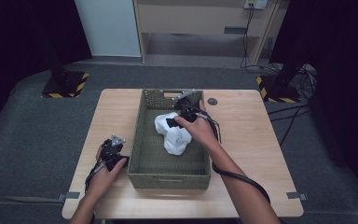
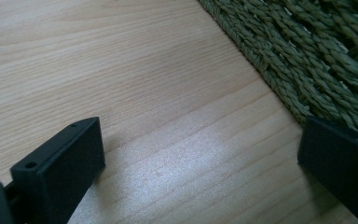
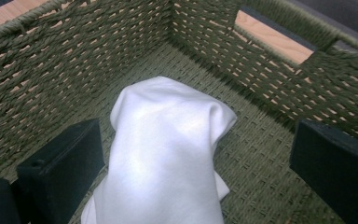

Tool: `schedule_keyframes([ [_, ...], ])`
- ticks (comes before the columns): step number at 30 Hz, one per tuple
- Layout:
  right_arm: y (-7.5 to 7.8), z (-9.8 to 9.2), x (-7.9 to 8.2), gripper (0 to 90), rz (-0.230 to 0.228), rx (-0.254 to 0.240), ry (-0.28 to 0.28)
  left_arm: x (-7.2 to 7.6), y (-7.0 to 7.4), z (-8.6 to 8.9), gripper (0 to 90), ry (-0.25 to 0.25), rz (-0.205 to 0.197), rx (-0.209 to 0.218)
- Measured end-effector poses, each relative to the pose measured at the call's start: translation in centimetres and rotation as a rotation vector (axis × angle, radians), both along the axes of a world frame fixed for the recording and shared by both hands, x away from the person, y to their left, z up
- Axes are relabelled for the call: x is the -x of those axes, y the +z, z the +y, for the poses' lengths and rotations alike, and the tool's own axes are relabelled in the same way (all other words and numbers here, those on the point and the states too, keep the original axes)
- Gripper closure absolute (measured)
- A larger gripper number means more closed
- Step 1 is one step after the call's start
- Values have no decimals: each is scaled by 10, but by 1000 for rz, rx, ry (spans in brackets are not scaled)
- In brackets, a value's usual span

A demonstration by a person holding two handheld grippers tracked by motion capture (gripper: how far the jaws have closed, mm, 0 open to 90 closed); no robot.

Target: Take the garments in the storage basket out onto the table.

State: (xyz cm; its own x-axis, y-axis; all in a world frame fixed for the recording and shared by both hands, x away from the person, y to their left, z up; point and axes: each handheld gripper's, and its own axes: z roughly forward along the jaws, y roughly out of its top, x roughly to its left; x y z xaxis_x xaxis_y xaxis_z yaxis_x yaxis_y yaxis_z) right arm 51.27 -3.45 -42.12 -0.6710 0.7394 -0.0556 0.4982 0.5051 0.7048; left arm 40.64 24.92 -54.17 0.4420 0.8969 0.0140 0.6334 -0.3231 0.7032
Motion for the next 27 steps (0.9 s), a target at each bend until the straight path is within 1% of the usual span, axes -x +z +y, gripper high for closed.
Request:
schedule_keyframes([
  [12,-17,12,-5,29,34,-2,-9,0,0,0,0,0,0,0],
  [13,-20,14,-6,29,43,-2,-13,0,0,0,0,0,0,0],
  [27,-38,21,-14,29,84,-18,-32,0,0,0,0,-1,0,-1],
])
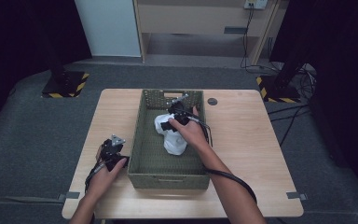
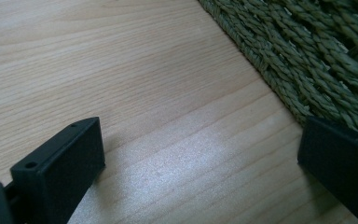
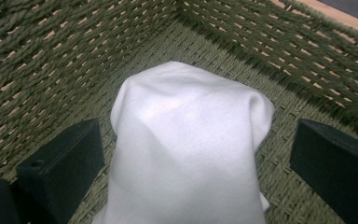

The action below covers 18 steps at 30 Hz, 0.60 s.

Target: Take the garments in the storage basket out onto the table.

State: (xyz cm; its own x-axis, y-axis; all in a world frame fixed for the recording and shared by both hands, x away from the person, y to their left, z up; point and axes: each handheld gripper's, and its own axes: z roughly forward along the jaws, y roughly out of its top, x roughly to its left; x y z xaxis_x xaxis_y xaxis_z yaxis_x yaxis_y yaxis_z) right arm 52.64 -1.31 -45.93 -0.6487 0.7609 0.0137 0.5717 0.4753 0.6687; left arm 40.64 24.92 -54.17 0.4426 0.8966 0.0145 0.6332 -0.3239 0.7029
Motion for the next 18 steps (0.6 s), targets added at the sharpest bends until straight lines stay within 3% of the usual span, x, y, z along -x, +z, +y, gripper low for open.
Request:
schedule_keyframes([
  [18,-28,6,-10,27,55,-5,-29,0,0,0,0,0,0,1],
])
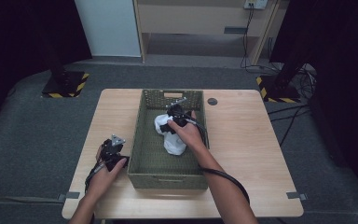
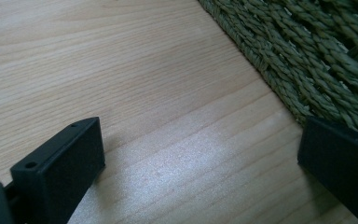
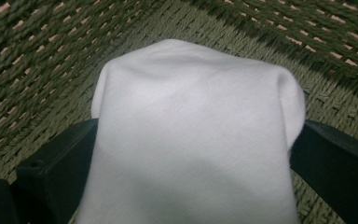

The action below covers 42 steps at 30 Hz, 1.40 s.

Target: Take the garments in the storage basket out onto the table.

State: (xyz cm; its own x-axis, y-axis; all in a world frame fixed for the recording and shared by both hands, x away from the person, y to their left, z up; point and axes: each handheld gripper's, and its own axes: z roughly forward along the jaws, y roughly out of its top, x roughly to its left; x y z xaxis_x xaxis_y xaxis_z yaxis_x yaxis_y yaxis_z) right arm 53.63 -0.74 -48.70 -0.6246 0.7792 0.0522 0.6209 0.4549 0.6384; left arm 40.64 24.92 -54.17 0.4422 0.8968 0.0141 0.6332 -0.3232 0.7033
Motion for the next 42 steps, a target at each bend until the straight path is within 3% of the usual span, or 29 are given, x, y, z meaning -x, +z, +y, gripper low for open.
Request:
schedule_keyframes([
  [25,-22,5,-2,26,49,34,-3,0,0,0,0,0,0,0],
  [42,-26,8,-3,62,64,69,6,0,0,0,0,0,0,0],
])
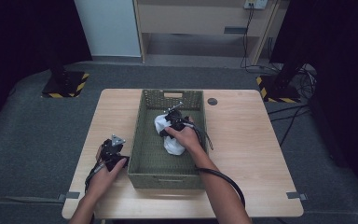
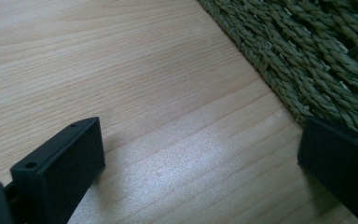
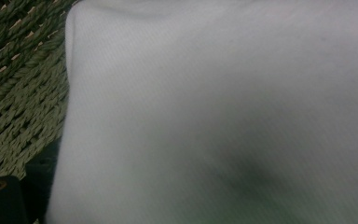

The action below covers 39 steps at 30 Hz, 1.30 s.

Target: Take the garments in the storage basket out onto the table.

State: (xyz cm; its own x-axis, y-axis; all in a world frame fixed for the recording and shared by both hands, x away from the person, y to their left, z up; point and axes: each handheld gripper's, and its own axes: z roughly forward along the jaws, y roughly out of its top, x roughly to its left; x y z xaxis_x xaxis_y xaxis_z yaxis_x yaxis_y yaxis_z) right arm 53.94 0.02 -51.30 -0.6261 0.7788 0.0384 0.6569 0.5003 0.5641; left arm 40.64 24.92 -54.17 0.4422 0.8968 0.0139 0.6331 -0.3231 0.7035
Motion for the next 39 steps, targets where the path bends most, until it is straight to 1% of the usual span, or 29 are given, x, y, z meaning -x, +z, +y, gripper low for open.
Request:
schedule_keyframes([
  [4,0,2,0,111,7,6,11,0,0,0,0,0,0,0],
  [8,2,2,1,196,8,13,27,0,0,0,0,0,0,0],
  [9,3,1,1,235,10,14,28,0,0,0,0,0,0,0],
  [13,8,-1,1,343,5,9,39,0,0,0,0,0,0,0],
  [15,10,-1,1,379,7,12,38,0,0,0,0,0,0,0],
  [19,17,-1,2,434,-8,16,40,0,0,0,0,0,0,0],
  [23,27,-1,3,454,-29,-3,33,0,0,0,0,-1,1,-1],
  [29,44,0,6,458,-55,-22,38,0,0,0,0,-1,1,-1],
  [34,58,-1,10,459,-85,-39,39,0,0,0,0,0,0,0],
  [35,62,-2,11,459,-101,-36,43,0,0,0,0,0,0,0],
  [39,72,-6,14,463,-124,-47,33,0,0,0,0,0,0,0],
])
